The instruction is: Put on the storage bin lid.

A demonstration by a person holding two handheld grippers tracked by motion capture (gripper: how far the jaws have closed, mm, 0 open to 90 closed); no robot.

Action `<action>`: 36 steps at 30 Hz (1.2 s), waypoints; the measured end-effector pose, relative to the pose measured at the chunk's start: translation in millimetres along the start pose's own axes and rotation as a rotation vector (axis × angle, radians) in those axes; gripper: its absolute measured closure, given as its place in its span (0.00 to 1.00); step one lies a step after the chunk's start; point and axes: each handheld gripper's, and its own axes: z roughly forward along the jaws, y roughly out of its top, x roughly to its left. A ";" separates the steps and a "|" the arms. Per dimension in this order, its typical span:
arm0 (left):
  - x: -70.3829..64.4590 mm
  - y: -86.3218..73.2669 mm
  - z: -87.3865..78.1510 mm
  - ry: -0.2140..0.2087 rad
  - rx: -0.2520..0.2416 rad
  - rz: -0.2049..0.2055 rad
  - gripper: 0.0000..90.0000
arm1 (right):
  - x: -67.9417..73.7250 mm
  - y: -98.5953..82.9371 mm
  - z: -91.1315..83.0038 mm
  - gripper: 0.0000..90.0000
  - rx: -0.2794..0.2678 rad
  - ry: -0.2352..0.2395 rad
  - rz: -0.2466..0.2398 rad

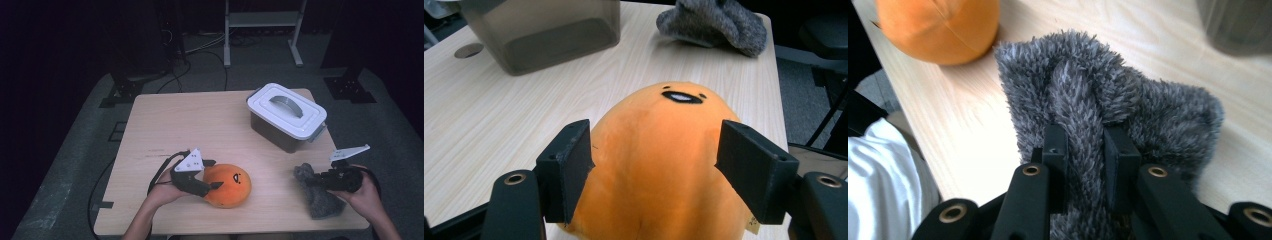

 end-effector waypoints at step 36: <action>11.9 -30.1 -26.1 0.069 -0.056 -0.080 0.14 | 10.8 24.7 9.3 0.48 -0.089 0.043 -0.046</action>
